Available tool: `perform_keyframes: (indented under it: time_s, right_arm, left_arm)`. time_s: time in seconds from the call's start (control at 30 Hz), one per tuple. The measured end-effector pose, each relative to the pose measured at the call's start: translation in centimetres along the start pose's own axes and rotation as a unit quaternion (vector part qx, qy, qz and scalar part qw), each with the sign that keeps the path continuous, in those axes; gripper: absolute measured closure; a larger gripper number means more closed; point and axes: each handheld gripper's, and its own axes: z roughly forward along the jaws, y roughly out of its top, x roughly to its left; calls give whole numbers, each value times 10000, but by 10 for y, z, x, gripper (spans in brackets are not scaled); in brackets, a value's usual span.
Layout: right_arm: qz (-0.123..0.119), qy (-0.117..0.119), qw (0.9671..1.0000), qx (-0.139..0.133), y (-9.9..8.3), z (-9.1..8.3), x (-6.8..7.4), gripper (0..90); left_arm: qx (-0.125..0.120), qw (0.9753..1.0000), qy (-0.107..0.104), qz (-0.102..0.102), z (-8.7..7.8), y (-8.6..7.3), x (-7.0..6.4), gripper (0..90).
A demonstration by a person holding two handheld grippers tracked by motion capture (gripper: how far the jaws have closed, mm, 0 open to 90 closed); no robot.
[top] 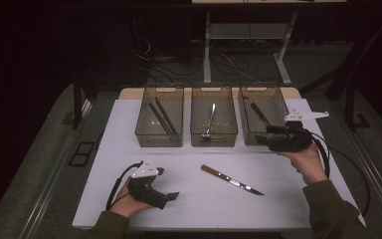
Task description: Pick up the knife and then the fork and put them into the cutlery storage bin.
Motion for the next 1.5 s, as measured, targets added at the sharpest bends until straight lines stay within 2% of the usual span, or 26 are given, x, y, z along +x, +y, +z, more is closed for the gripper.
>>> perform_keyframes:
  time_s: [0.1, 0.27, 0.37, 0.63, 0.83, 1.0, 1.5]
  right_arm:
    - [-106, 73, 9999, 42, -7, 1, 9, 313]
    - [-137, 268, 9995, 80, -22, 4, 20, 309]
    - [-280, 306, 9989, 229, -31, 7, 28, 310]
    - [-438, 495, 9963, 557, -46, 20, 47, 360]
    - [-634, 593, 9925, 862, -49, 34, 58, 455]
    - [-809, 727, 9872, 1165, -51, 48, 68, 523]
    - [-1003, 925, 9777, 1599, -54, 77, 79, 652]
  left_arm:
    - [6, 10000, 4, 33, 0, 0, 0, 0]
    - [-2, 10000, 14, 15, -1, 0, 0, 0]
    - [3, 10000, 4, 32, -1, 0, 0, 0]
    - [5, 10000, -10, 53, 0, 0, -1, 0]
    - [0, 10000, -14, 42, 0, 0, -1, 0]
    - [11, 10000, -13, 50, 0, 0, -1, 0]
    - [22, 10000, -9, 56, 0, 0, -1, 0]
